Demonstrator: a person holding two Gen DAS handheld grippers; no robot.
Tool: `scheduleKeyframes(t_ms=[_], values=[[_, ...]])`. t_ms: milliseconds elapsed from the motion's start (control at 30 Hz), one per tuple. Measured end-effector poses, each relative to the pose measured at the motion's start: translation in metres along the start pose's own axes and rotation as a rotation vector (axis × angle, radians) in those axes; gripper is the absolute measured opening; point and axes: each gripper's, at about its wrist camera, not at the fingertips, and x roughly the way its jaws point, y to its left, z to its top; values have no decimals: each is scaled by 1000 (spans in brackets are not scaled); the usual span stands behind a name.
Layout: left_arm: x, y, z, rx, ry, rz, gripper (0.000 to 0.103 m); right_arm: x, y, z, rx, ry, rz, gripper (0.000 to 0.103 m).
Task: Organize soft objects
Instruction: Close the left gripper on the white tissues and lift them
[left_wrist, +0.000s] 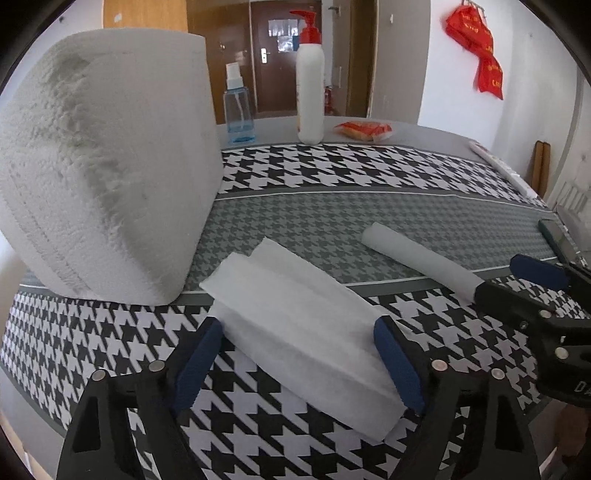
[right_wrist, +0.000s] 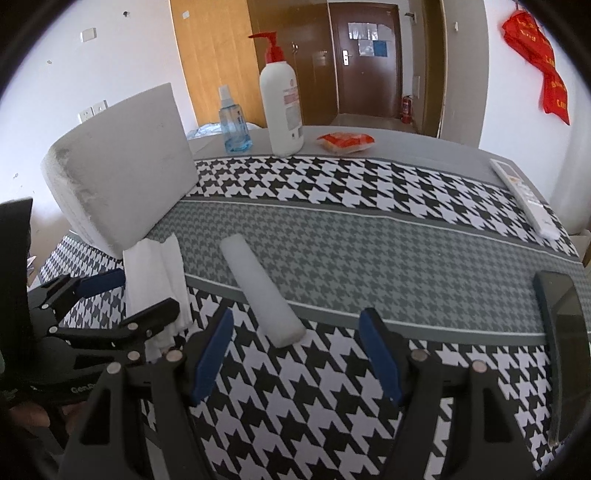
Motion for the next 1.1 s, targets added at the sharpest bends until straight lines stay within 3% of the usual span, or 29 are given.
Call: scheduleKeyframes(t_ms=[333,533,667,767,967,1100], values=[[4,4,4,0,-8,-24,75,8,6,-1,-51,18,6,75],[4,5,7,4,-15,-29,48,14,7,1,-61,33,19,75],[5,7,10,10,-15,-35,24,20,9,2,-70,42,25,75],[4,7,8,21,-20,-49,18,22,12,3,-75,37,27,75],[-5,4,7,40,-42,-68,17,23,14,2,-89,29,13,74],[-8,1,6,55,-49,-79,17,23,16,2,-95,30,17,61]])
